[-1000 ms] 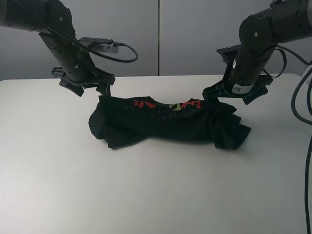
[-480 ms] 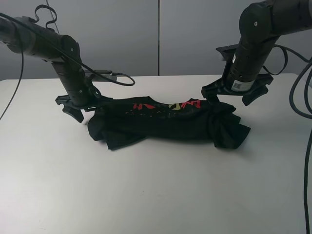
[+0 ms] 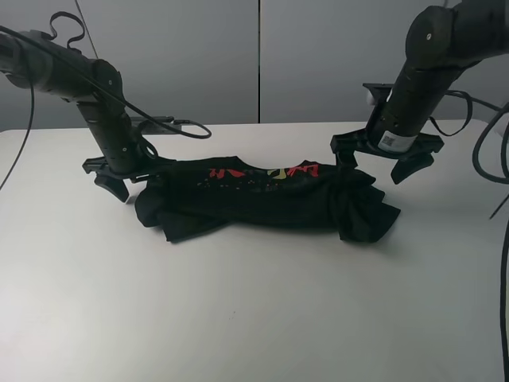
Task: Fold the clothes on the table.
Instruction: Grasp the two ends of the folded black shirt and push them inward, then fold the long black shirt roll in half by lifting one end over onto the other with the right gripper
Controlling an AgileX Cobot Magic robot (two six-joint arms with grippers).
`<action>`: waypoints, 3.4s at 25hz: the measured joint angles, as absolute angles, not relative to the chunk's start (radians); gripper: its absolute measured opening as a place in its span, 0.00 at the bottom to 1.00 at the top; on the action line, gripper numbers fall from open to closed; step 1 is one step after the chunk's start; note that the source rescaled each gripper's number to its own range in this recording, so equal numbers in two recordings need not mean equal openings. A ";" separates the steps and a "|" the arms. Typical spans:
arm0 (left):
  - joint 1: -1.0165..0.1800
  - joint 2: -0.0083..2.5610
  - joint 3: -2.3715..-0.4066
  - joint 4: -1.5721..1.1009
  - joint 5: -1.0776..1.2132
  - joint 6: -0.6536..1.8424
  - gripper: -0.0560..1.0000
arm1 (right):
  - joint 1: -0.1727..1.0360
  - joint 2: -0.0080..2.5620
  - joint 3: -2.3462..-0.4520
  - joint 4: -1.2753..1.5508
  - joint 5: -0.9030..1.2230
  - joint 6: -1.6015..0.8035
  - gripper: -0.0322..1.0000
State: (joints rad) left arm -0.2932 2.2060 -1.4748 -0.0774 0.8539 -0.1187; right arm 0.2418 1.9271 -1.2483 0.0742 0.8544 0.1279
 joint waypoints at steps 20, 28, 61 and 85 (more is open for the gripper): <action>-0.292 2.206 -1.476 -0.076 0.850 -0.084 0.99 | 0.242 2.115 -1.261 0.090 0.783 0.217 1.00; -0.292 2.206 -1.476 -0.076 0.850 -0.080 0.99 | 0.242 2.130 -1.271 0.086 0.783 0.240 1.00; -0.292 2.221 -1.477 -0.073 0.839 -0.076 0.99 | 0.248 2.026 -1.262 0.253 0.827 0.036 0.21; -0.292 2.237 -1.497 -0.071 0.868 -0.075 0.99 | 0.249 1.863 -1.349 0.594 0.985 -0.189 0.21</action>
State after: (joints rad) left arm -0.2916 2.2374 -1.4970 -0.0712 0.8680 -0.0747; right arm 0.2492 1.8633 -1.3494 0.5943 0.9855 -0.1889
